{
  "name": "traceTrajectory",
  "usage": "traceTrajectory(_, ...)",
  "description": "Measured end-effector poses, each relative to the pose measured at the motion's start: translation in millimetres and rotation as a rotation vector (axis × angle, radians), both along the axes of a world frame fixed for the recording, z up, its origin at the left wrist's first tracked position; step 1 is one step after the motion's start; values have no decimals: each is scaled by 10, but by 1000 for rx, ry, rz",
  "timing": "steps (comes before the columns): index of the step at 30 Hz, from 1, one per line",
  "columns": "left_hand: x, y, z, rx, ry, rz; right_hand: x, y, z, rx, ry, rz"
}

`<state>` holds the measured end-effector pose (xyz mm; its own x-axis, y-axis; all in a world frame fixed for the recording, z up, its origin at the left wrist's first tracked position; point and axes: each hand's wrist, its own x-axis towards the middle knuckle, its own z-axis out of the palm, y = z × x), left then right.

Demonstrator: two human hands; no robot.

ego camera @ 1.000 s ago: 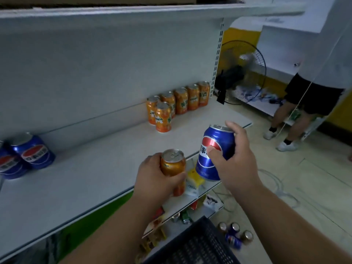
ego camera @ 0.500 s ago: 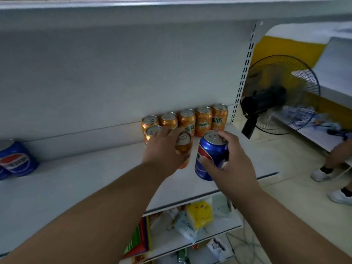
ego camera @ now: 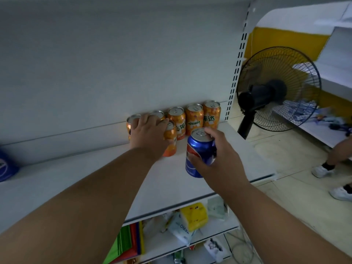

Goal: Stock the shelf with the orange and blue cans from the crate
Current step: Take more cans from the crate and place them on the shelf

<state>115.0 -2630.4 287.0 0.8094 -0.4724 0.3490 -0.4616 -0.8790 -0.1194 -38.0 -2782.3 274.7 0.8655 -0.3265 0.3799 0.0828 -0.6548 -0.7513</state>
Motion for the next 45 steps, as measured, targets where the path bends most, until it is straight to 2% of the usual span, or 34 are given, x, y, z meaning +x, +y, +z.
traceTrajectory(4,-96,-25,54,-21,-21,-11,-28,3,21,10,-8,4)
traceTrajectory(8,-550,198,34,-266,-5,-100,-111,84,142,49,-5,13)
traceTrajectory(11,-957,566,-111,-365,81,-109,-126,290,272,48,-10,62)
traceTrajectory(17,-1215,1555,-200,-392,319,-42,3,1244,439,-15,-7,189)
traceTrajectory(24,-923,3073,-93,-351,397,7,326,2809,418,-74,-13,199)
traceTrajectory(30,-659,4133,-295,-285,427,141,793,3835,304,-72,-8,211)
traceTrajectory(34,-475,4437,-514,-210,404,217,1143,4275,98,-115,46,242)
traceTrajectory(38,-293,4599,-692,-219,397,262,1450,4460,-87,-143,87,242)
traceTrajectory(45,-267,4638,-830,-257,338,261,1460,4520,-324,-161,125,202)
